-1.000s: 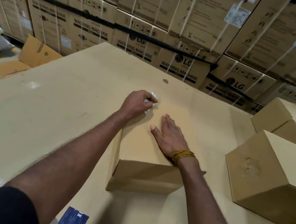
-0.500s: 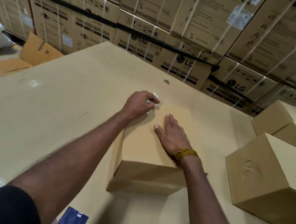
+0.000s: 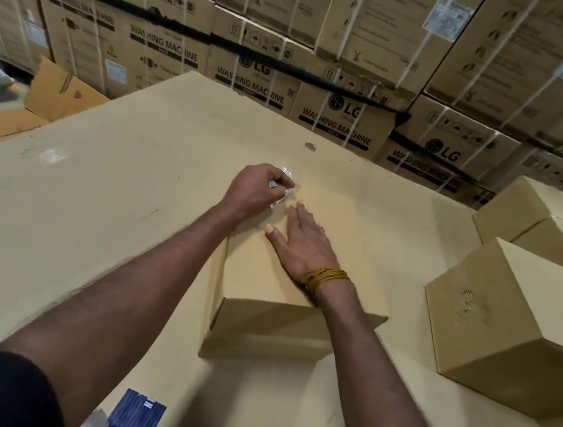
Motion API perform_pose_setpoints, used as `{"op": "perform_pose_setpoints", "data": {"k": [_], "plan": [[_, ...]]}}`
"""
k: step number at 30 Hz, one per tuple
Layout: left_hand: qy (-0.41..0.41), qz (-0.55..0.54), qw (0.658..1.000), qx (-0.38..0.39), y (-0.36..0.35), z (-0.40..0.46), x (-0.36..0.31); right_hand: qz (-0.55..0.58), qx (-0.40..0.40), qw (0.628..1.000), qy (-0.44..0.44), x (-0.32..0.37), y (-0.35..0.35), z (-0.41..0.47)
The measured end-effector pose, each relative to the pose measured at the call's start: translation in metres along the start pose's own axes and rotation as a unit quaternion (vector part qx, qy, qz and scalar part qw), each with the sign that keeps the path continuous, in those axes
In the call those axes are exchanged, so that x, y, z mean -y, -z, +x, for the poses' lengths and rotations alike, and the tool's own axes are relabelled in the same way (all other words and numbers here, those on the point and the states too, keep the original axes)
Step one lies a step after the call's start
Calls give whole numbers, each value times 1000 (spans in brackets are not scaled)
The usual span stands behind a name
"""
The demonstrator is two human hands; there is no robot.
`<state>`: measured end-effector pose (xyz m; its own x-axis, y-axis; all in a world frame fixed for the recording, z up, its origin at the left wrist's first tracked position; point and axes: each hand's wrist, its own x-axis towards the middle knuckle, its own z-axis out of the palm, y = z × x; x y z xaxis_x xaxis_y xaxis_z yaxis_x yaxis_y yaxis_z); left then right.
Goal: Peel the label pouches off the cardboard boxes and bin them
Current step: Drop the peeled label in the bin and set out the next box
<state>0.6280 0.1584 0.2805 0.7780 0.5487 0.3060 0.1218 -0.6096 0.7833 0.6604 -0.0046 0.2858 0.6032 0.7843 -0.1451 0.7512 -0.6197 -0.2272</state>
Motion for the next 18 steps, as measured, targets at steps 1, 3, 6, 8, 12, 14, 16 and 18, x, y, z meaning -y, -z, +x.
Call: {"op": "perform_pose_setpoints", "data": {"k": [1, 3, 6, 8, 12, 14, 16, 18], "plan": [[2, -4, 1000, -1, 1, -1, 0, 3, 0, 1000, 5, 3, -2, -7], [3, -10, 1000, -2, 0, -3, -2, 6, 4, 1000, 23, 8, -8, -36], [9, -12, 1000, -5, 0, -3, 0, -14, 10, 998, 55, 11, -18, -80], [11, -13, 1000, -4, 1, -2, 1, -19, 19, 998, 59, 8, -15, -77], [2, 6, 1000, 5, -1, -1, -3, -3, 22, 999, 39, 3, -1, -23], [2, 14, 1000, 3, -1, 0, -3, 1, 14, 1000, 26, 4, 1, -5], [5, 9, 1000, 3, 1, 0, -2, -2, 6, 1000, 25, 9, -4, -11], [8, -3, 1000, 1, 1, -1, 0, 4, 7, 999, 33, 13, -9, -39]]}}
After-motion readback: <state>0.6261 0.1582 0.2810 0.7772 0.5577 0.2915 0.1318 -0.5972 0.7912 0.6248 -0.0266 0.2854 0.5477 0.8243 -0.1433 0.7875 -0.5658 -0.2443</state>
